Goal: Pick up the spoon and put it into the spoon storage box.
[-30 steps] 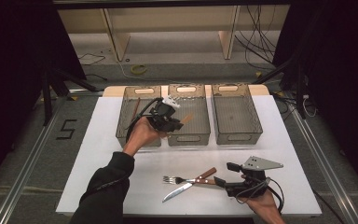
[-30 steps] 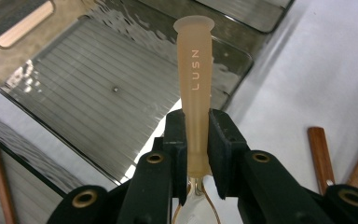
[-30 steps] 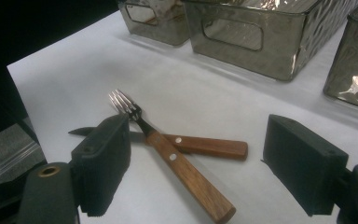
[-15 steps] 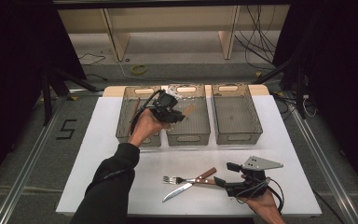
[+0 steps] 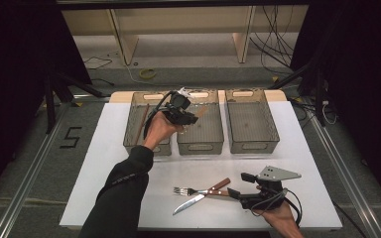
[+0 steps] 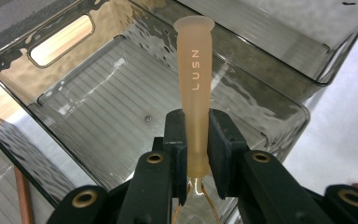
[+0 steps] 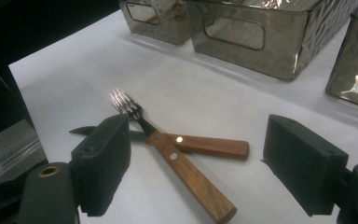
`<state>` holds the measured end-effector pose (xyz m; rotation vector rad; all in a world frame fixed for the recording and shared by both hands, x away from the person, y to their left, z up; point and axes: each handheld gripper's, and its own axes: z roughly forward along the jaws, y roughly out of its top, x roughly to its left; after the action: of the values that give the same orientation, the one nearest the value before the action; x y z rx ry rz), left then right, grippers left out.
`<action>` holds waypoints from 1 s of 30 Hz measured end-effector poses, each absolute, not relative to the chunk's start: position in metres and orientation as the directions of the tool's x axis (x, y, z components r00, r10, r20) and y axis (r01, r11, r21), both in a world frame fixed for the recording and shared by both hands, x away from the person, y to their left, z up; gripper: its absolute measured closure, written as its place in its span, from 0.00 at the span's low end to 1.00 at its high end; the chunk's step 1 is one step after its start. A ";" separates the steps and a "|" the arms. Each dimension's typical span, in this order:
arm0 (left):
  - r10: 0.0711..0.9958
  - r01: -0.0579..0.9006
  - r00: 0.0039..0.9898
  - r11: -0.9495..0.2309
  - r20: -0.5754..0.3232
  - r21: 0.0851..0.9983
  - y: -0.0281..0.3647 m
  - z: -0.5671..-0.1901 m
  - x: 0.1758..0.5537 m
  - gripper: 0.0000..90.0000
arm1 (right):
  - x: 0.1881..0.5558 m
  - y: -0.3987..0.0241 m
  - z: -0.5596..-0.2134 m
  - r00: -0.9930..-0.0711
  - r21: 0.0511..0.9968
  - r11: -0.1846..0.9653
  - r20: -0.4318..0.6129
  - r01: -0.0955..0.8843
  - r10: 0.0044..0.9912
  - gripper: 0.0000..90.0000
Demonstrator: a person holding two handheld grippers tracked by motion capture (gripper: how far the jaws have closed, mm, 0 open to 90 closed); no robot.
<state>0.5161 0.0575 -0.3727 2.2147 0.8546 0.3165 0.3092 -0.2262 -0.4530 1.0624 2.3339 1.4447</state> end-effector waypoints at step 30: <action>0.693 0.531 0.718 -0.483 -0.067 0.696 0.051 -0.394 0.531 0.86 | 0.309 -0.226 -0.453 -0.725 0.842 0.264 0.198 0.470 0.660 0.27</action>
<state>0.5307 0.0509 -0.3939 2.2002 0.9241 0.2898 0.3090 -0.2263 -0.4528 1.0606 2.3367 1.4496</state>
